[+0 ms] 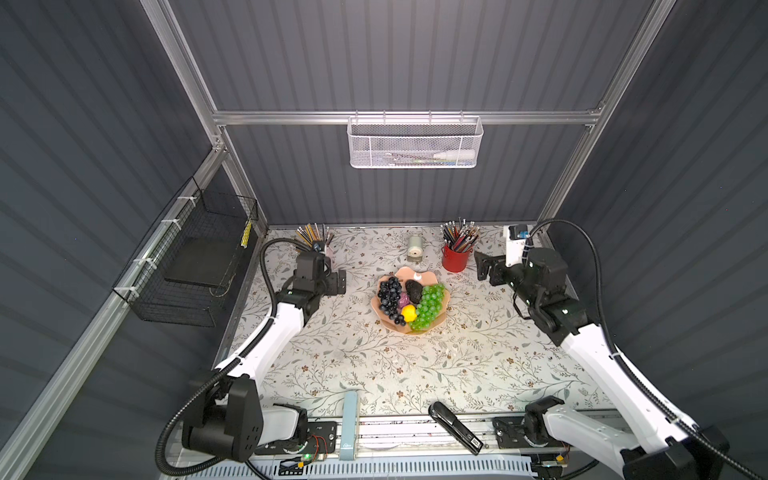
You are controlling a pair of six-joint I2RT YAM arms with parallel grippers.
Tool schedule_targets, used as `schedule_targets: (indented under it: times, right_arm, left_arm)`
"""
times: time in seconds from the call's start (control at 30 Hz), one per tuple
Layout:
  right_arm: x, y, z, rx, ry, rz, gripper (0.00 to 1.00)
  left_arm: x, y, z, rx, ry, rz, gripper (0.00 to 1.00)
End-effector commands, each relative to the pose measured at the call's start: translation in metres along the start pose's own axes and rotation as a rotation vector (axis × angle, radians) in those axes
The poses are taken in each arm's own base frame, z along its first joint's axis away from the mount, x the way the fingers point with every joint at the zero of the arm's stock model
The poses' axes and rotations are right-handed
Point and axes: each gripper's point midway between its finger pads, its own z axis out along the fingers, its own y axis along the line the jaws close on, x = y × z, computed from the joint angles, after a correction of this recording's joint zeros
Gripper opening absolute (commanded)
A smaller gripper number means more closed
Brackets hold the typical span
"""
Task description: Place and organize the fake fruits in the fruit bowl
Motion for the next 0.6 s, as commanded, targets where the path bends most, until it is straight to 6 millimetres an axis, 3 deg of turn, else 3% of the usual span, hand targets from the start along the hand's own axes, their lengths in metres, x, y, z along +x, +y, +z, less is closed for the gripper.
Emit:
schedule_targets:
  times: [0.0,0.07,0.2,0.37,0.47,0.57]
  right_arm:
    - [-0.001,-0.021,0.002,0.024,-0.074,-0.010,0.99]
    - [0.023,-0.048,-0.002,0.144,-0.103,0.007,0.99]
    - [0.075,-0.082,-0.009,0.264,-0.132,0.053,0.99]
    - [0.129,-0.105,0.003,0.304,-0.123,0.100,0.99]
    - [0.148,-0.109,0.021,0.289,-0.091,0.098,0.99]
    - [0.152,-0.115,0.033,0.302,-0.102,0.079,0.99]
  left_arm:
    - [0.003,0.030,0.013,-0.106,-0.096,0.007,1.00]
    - [0.021,0.039,0.016,-0.143,-0.143,0.012,1.00]
    - [0.051,0.048,0.020,-0.185,-0.154,0.061,1.00]
    - [0.055,0.054,0.033,-0.172,-0.220,0.021,1.00]
    - [0.052,0.052,0.050,-0.166,-0.228,0.015,1.00]
    - [0.046,0.055,0.064,-0.161,-0.225,-0.033,1.00]
